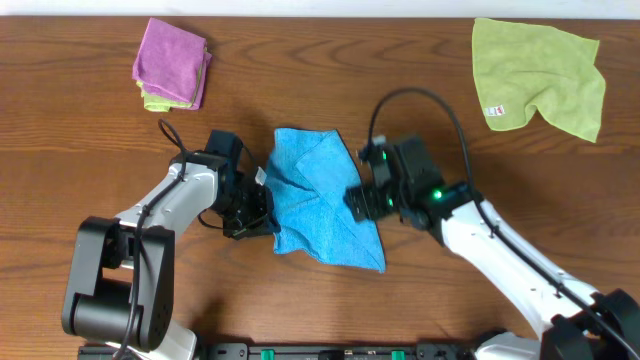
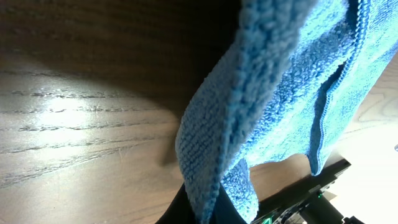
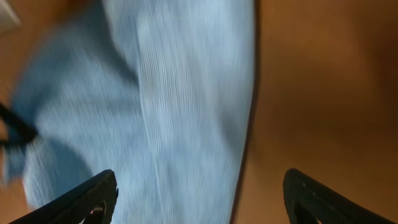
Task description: Fold the cloth
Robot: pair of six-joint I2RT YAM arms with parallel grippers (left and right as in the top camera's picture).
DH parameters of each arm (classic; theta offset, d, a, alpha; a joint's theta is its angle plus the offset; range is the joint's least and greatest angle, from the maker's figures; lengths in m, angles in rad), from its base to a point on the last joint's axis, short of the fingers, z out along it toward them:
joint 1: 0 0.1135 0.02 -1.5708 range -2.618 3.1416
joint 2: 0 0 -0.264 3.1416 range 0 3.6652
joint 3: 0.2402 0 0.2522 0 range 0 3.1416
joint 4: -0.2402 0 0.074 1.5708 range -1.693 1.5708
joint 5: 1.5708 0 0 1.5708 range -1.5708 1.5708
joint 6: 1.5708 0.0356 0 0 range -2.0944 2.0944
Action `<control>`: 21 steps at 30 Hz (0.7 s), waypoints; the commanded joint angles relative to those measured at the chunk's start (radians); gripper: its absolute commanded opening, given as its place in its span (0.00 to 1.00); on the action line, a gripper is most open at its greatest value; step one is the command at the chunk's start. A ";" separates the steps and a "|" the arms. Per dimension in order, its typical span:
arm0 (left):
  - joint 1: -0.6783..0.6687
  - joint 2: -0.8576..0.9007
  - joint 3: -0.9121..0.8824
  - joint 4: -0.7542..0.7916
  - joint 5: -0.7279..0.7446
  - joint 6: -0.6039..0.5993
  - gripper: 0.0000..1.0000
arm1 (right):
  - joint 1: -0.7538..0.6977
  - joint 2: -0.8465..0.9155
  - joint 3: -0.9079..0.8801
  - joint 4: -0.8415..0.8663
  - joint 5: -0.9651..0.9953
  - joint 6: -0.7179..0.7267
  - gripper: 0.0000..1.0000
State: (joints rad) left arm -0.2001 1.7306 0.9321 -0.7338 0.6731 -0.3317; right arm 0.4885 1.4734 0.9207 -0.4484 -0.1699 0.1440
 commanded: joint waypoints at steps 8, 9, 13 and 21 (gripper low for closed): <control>0.003 -0.010 0.014 -0.006 -0.024 0.022 0.06 | 0.044 0.291 0.249 0.011 0.001 -0.119 0.84; 0.003 -0.010 0.014 -0.006 -0.023 0.022 0.06 | 0.055 0.318 0.268 0.015 0.001 -0.126 0.83; 0.003 -0.010 0.014 -0.006 -0.023 0.021 0.05 | 0.101 0.388 0.328 0.021 0.001 -0.150 0.73; 0.003 -0.010 0.014 -0.006 -0.023 0.021 0.06 | 0.159 0.462 0.352 0.053 0.004 -0.153 0.72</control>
State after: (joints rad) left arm -0.2001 1.7306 0.9321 -0.7341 0.6682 -0.3317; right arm 0.6338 1.9064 1.2568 -0.3985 -0.1638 0.0097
